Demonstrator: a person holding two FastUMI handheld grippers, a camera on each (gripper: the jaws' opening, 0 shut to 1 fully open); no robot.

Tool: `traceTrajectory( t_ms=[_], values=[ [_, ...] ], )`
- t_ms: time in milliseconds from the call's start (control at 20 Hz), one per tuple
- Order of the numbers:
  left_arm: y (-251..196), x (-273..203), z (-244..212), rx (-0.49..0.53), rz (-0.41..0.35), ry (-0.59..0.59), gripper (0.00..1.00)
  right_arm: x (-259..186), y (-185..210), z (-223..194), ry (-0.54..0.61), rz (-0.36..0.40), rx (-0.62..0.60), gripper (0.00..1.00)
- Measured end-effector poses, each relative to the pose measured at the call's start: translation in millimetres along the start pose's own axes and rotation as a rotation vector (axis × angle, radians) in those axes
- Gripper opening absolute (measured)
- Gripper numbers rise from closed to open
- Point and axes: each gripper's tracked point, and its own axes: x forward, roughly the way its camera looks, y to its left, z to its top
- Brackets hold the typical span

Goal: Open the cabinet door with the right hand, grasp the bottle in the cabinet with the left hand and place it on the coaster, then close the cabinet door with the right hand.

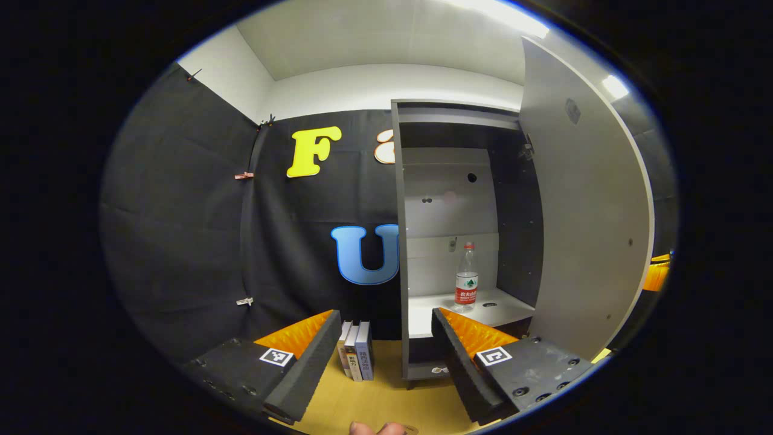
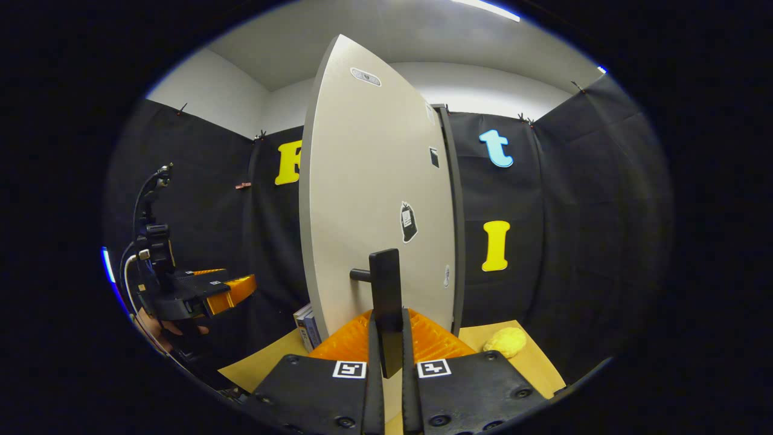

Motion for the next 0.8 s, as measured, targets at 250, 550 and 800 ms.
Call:
traceTrajectory(
  t_ms=[250, 550, 800],
  values=[
    [-20.6, 6.1, -2.9, -0.003, -0.049, 0.009, 0.94, -12.5, -40.9, 8.9, -0.027, -0.113, -0.034, 0.15],
    [-37.6, 9.0, -2.2, 0.003, -0.092, 0.011, 0.94, -22.6, -82.8, 12.9, -0.007, -0.189, -0.046, 0.10],
    [-51.8, 9.5, -0.6, 0.009, -0.112, 0.012, 0.94, -33.7, -108.8, 13.4, -0.010, -0.230, -0.033, 0.10]
  ],
)
